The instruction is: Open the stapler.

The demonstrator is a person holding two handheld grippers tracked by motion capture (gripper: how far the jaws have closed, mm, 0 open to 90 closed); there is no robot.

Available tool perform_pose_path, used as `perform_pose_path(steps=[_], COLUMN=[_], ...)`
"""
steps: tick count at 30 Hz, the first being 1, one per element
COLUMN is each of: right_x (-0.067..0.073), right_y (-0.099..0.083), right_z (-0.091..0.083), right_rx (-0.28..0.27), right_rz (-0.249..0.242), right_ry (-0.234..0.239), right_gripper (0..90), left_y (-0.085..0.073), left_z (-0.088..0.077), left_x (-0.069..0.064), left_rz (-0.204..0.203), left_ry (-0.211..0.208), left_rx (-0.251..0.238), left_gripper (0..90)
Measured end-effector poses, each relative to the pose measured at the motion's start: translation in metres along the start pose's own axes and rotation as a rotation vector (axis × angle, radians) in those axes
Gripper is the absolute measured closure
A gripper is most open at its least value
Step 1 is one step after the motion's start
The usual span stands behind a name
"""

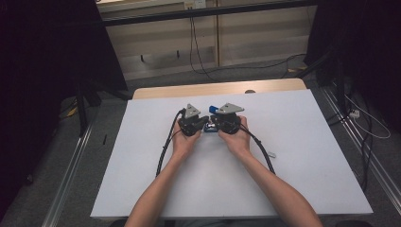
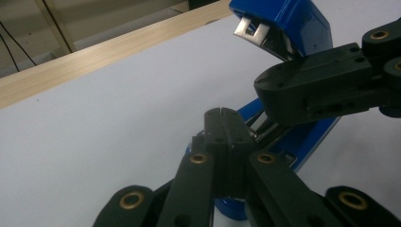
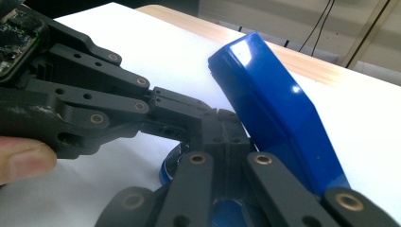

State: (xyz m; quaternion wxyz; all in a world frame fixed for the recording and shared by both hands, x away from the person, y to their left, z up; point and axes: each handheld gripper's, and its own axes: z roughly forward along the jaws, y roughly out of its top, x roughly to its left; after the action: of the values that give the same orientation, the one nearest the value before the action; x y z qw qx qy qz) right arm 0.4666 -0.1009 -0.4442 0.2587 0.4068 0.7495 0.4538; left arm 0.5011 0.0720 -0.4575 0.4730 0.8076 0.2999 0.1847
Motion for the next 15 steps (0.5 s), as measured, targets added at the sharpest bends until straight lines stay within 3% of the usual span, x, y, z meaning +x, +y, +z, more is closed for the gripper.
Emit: perform_pose_path(steps=[15], right_x=[-0.0050], right_y=[0.0039], right_z=[-0.0056], right_rx=[-0.009], right_rz=[0.017], right_ry=[-0.015], right_gripper=[90.0], left_y=[0.0003], left_z=[0.0000], left_x=[-0.0002], left_rz=[-0.008], left_ry=[0.002], left_rx=[0.003], left_gripper=[90.0])
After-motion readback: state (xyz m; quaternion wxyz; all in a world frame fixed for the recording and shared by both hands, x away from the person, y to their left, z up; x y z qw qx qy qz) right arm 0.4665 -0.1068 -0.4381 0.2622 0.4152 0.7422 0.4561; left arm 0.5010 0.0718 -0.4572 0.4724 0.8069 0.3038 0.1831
